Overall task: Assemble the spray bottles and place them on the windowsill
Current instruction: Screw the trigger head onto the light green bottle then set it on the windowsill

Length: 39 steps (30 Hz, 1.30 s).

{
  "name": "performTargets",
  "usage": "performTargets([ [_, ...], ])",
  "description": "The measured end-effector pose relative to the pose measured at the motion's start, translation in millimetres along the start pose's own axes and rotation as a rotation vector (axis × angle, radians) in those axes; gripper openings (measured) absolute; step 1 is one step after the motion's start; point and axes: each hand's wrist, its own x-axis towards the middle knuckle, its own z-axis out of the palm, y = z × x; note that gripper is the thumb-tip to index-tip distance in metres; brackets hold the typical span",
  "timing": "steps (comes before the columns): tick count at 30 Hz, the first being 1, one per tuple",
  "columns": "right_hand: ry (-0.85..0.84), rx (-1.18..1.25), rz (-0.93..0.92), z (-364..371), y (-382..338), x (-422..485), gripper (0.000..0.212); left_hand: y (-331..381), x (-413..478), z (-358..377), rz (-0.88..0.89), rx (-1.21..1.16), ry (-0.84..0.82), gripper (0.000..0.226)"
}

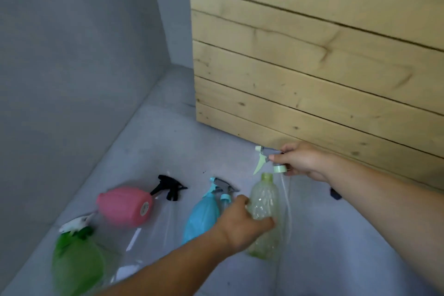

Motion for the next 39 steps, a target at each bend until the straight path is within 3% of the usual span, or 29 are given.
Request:
performTargets([
  [7, 0.022, 0.042, -0.338, -4, -115, -140, 0.023, 37, -130, -68, 0.185, 0.165, 0.17, 0.057],
  [12, 0.145, 0.107, -0.644, -6, -163, -252, 0.019, 46, -220, -105, 0.253, 0.15, 0.219, 0.045],
  [16, 0.196, 0.322, -0.776, -4, -179, -314, 0.012, 27, -271, -128, 0.274, 0.09, 0.275, 0.082],
  [20, 0.16, 0.531, -0.809, 11, -185, -349, 0.012, 17, -311, -137, 0.317, 0.053, 0.329, 0.077],
  [26, 0.165, 0.658, -0.82, 20, -179, -364, 0.014, 13, -330, -141, 0.333, 0.087, 0.403, 0.075],
  [35, 0.115, 0.669, -0.781, 28, -176, -355, 0.016, 12, -328, -140, 0.33, 0.206, 0.385, 0.063],
  [39, -0.014, 0.59, -0.755, 50, -172, -348, 0.011, 16, -322, -135, 0.366, 0.158, 0.347, 0.082],
])
